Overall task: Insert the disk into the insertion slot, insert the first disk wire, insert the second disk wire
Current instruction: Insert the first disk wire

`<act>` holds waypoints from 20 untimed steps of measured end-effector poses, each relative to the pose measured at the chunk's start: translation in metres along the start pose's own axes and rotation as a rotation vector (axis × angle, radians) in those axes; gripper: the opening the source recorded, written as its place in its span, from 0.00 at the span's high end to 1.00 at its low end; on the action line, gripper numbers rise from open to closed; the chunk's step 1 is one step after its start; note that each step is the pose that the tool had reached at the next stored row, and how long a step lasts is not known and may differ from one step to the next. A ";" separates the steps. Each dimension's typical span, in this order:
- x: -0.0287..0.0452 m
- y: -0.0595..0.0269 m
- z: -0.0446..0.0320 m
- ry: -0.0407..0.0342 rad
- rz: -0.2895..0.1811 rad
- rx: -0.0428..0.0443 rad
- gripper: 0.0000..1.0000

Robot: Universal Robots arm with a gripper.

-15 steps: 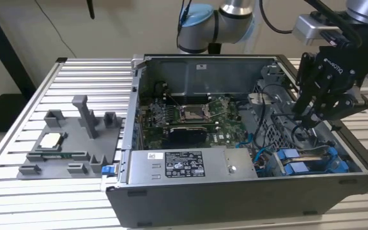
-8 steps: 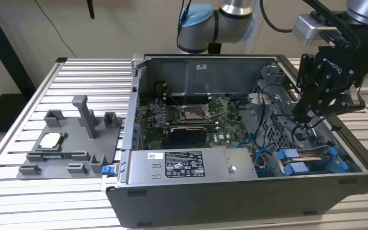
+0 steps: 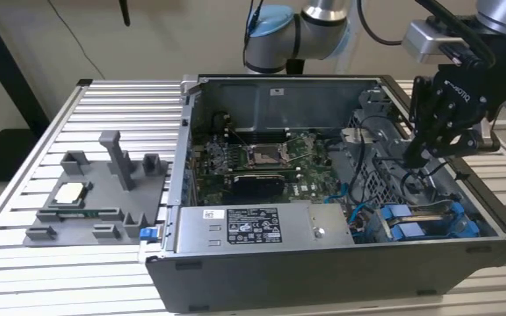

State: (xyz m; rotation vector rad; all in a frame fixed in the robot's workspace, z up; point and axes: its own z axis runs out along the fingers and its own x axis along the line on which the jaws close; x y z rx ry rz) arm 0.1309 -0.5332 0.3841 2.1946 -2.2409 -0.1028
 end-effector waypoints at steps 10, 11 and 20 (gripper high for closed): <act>0.0022 -0.0002 0.0025 0.0253 0.000 0.0005 0.81; 0.0023 -0.0002 0.0025 0.0254 0.000 0.0005 0.81; 0.0034 -0.0003 0.0037 0.0264 0.000 0.0005 0.81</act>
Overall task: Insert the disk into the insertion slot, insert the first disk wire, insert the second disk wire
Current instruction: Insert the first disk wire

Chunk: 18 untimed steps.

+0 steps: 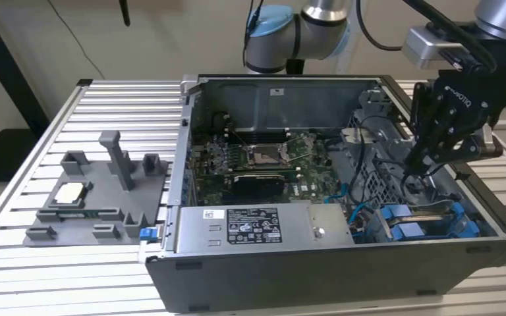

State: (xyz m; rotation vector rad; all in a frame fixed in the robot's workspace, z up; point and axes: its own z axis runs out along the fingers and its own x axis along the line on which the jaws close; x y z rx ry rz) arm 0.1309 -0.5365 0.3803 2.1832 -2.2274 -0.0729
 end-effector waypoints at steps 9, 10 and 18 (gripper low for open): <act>0.0052 -0.0005 0.0014 0.0036 0.000 0.0001 0.81; 0.0062 -0.0007 0.0015 0.0054 0.000 0.0001 0.81; 0.0183 -0.0028 0.0037 0.0111 0.001 0.0003 0.81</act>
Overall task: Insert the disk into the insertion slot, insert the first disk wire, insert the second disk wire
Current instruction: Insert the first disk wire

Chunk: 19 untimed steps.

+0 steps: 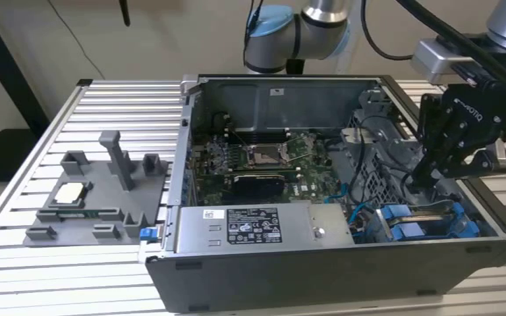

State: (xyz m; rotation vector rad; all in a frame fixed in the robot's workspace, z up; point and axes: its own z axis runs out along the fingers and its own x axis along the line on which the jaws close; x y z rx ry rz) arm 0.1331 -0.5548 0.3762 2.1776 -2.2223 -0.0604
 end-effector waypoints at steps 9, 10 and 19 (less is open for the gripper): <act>0.0043 -0.0068 0.0059 0.0010 0.000 0.0003 0.81; 0.0046 -0.0077 0.0066 0.0011 0.000 0.0004 0.81; 0.0063 -0.0163 0.0120 0.0014 0.000 0.0011 0.81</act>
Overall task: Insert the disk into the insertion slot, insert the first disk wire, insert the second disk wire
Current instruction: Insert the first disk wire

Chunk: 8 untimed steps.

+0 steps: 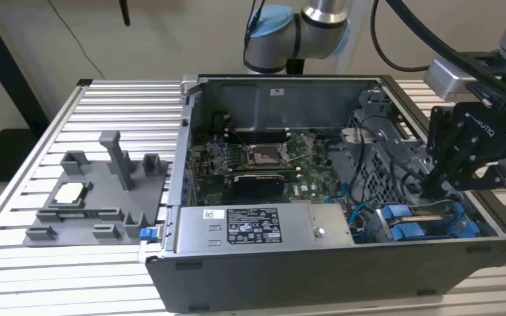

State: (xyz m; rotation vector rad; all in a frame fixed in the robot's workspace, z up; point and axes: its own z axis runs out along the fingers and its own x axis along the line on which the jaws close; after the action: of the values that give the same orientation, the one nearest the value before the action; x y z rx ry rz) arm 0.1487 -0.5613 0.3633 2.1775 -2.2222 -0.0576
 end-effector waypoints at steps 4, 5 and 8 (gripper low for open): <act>0.0005 -0.0030 0.0014 0.0000 0.000 0.0001 0.81; 0.0006 -0.0038 0.0016 0.0000 0.000 0.0001 0.81; 0.0006 -0.0057 0.0023 -0.0001 0.000 0.0000 0.81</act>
State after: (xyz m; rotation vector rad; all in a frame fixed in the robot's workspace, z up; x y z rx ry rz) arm 0.1543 -0.5621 0.3608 2.1776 -2.2223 -0.0577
